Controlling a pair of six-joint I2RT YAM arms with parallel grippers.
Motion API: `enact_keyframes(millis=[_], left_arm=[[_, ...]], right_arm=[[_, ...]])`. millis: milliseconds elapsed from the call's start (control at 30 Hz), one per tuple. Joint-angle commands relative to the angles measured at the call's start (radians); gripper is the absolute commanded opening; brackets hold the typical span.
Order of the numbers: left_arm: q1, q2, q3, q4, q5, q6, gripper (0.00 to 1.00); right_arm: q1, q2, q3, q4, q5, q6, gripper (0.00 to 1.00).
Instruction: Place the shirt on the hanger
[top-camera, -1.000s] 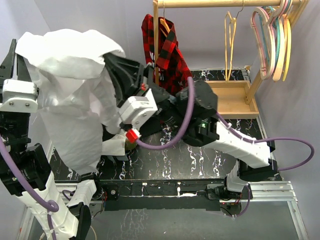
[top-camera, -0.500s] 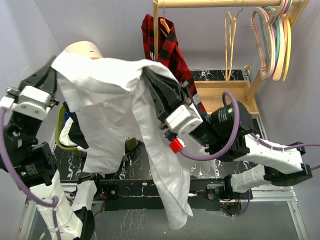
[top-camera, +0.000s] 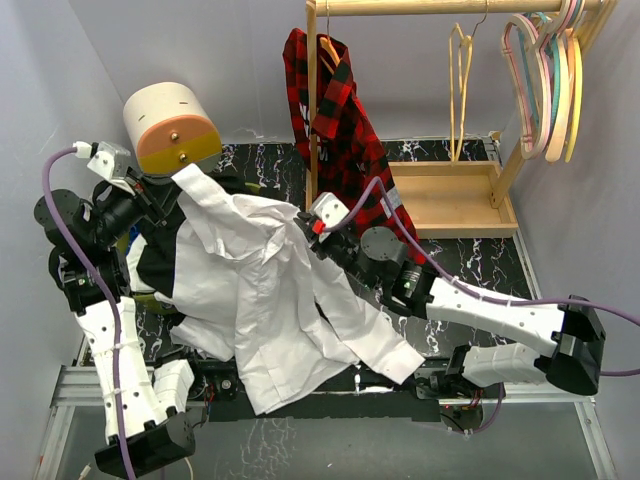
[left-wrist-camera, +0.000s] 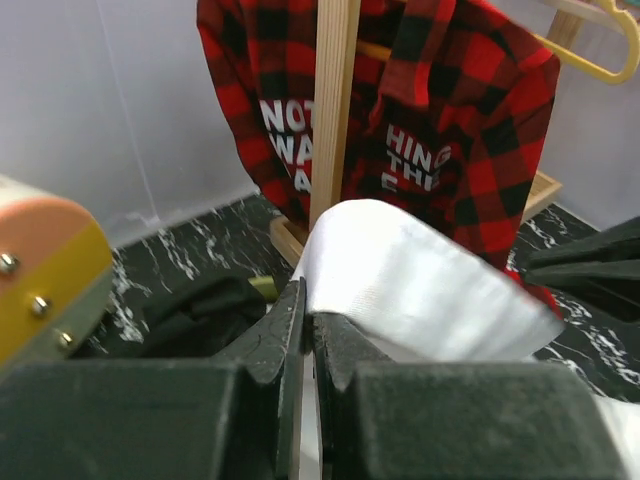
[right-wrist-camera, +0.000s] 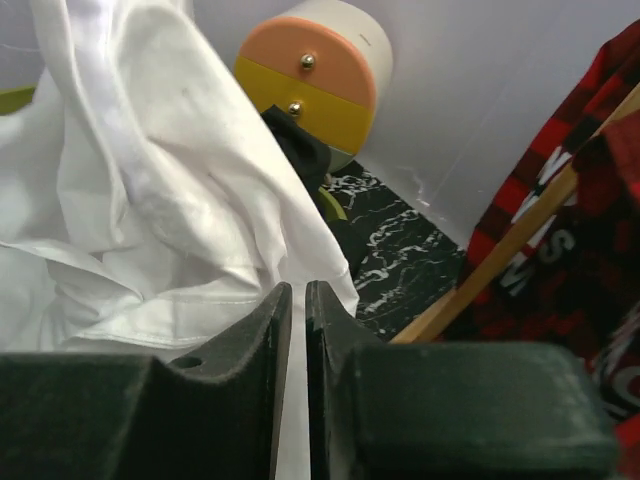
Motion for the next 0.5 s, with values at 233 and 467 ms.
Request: enact_keyframes(millis=[233, 467], left_arm=[[-0.343, 0.156, 0.057, -0.292, -0.313, 0.197, 0.00], [-0.364, 0.272, 0.166, -0.397, -0.480, 0.333, 0.00]], right_arm=[[-0.131, 0.082, 0.087, 0.037, -0.311, 0.239, 0.74], [-0.194, -0.014, 0.120, -0.053, -0.344, 0.217, 0.92]])
